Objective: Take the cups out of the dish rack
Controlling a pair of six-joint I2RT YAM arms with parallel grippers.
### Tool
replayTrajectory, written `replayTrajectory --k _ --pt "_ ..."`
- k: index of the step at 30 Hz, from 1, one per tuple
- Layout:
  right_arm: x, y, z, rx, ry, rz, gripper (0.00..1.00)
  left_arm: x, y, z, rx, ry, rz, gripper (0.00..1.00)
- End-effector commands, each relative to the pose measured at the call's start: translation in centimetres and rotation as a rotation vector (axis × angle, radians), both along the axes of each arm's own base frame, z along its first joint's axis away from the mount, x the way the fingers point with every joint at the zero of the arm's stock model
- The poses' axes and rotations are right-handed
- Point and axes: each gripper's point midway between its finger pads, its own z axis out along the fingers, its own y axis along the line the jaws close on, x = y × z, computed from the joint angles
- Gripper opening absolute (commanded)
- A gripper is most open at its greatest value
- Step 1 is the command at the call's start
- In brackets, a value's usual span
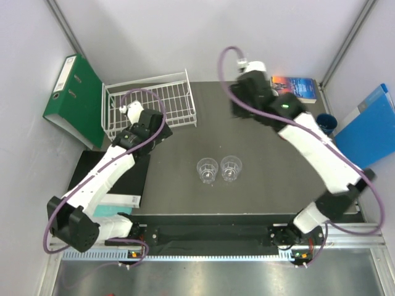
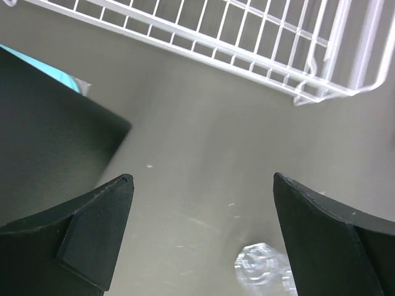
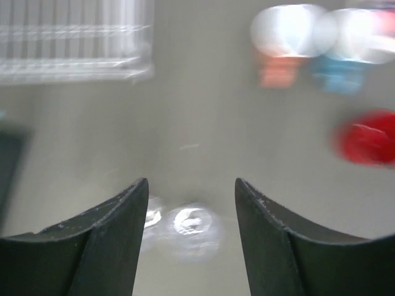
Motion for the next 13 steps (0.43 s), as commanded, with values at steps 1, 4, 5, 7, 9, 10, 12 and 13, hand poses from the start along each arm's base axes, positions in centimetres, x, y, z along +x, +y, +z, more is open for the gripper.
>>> replayTrajectory --k 1,4,5,7,9,10,12,13 --pt "0.5 -10.1 2.7 -0.121 -0.204 -0.243 0.59 0.3 0.4 -0.6 0.146 0.052 -0.094 0.99" --pt "-0.6 -12.8 3.2 -0.119 -0.324 -0.293 0.62 0.2 0.9 -1.4 0.207 0.110 -0.100 0.99" --pt "-1.7 -14.1 2.7 -0.117 -0.351 -0.309 0.64 0.1 1.1 -1.7 0.218 0.126 -0.103 0.99" --pt "-1.8 -14.3 3.8 -0.062 -0.441 -0.311 0.70 0.1 0.7 -1.9 0.219 0.136 -0.139 0.99" --pt "-2.3 -15.0 4.3 -0.029 -0.522 -0.311 0.82 0.2 0.2 -1.9 0.208 0.126 -0.164 0.99" --pt "-2.5 -15.2 4.3 -0.023 -0.542 -0.309 0.87 0.2 -0.1 -1.9 0.203 0.127 -0.185 0.99" --pt "-2.7 -15.6 4.4 -0.015 -0.592 -0.310 1.00 0.3 -0.4 -1.7 0.196 0.119 -0.202 0.99" --pt "-2.7 -15.6 4.5 -0.008 -0.606 -0.310 1.00 0.3 -0.6 -1.6 0.196 0.117 -0.219 0.99"
